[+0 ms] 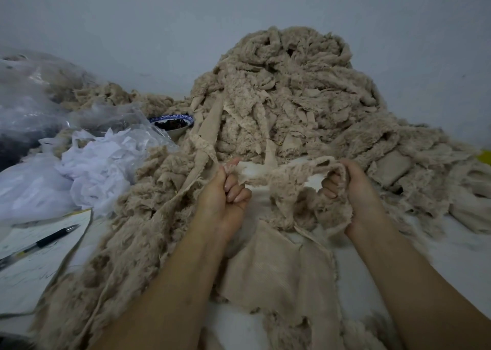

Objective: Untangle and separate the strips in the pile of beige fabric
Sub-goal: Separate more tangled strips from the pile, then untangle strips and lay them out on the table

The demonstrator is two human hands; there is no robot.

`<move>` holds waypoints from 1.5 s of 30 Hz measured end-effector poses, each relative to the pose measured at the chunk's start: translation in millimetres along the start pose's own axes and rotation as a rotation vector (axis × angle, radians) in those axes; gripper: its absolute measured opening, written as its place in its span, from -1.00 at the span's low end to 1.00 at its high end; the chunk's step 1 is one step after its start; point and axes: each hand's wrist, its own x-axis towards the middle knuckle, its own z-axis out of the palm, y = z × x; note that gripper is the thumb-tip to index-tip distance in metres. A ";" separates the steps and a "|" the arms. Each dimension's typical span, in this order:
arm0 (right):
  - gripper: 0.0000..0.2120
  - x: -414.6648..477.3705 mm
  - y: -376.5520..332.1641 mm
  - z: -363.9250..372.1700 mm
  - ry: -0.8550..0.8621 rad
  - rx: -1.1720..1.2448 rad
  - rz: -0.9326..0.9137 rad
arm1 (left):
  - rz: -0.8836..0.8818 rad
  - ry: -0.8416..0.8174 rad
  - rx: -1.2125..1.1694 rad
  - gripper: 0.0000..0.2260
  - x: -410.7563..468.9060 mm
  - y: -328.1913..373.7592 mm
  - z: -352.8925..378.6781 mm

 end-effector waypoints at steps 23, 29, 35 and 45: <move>-0.58 -9.8 10.2 1.3 -0.364 -0.352 -0.011 | 0.486 -0.388 1.458 -0.52 -17.3 -30.4 2.4; -0.59 -18.9 16.5 11.2 -0.316 -0.755 -0.255 | 0.543 -0.261 1.285 -0.76 -15.0 -28.7 0.7; -0.89 -17.5 24.6 7.8 -0.519 -1.069 -0.121 | 0.252 -0.247 0.772 -0.78 -22.8 -16.9 7.8; -0.61 10.9 -0.9 -10.5 -0.008 -0.024 -0.138 | 0.435 0.418 1.813 -0.56 4.2 3.5 -24.2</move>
